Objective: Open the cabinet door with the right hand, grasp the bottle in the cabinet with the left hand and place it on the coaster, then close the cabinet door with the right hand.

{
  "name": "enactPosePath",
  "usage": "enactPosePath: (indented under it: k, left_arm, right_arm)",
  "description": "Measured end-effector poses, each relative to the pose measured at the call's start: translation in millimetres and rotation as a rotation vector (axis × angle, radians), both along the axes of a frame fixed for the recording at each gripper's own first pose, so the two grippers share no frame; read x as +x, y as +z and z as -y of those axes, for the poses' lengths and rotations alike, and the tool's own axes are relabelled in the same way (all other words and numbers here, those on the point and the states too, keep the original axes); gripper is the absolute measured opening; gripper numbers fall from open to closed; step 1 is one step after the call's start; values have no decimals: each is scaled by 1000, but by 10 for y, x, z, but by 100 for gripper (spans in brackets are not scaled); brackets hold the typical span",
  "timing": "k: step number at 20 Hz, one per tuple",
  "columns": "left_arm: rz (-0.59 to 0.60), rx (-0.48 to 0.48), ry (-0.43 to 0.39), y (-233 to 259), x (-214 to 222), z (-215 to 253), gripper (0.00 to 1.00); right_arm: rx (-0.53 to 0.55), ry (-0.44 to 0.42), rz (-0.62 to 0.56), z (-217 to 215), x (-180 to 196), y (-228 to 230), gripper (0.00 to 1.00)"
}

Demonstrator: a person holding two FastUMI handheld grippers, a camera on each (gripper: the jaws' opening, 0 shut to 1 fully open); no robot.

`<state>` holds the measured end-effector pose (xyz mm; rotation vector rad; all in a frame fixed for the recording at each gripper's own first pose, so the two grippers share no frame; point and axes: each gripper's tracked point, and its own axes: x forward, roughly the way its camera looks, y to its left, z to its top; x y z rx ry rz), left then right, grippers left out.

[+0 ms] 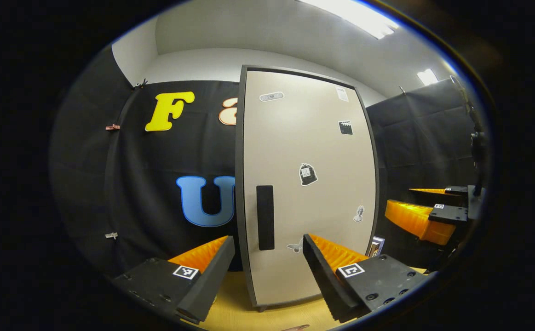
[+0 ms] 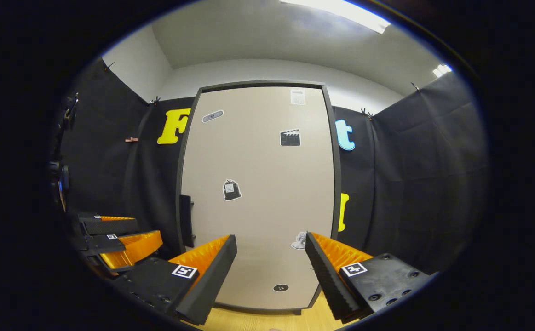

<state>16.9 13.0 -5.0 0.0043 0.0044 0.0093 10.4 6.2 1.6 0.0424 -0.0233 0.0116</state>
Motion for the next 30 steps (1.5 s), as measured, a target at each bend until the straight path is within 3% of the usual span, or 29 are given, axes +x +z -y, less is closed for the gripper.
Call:
enactPosePath:
  k: [8,16,22,30]
  left_arm:
    - [-10,-8,18,-41,-77,-105,94]
    - [-13,-5,85,-85,-299,-555,94]
    - [-14,24,167,-122,-502,-1121,94]
    - [-14,2,175,-267,-427,-1680,94]
  right_arm:
    - [-8,16,-36,-66,22,-104,98]
    - [-11,94,35,-623,165,18,97]
    - [26,194,16,-1328,534,-87,97]
    - [0,136,-25,-1810,1181,-405,90]
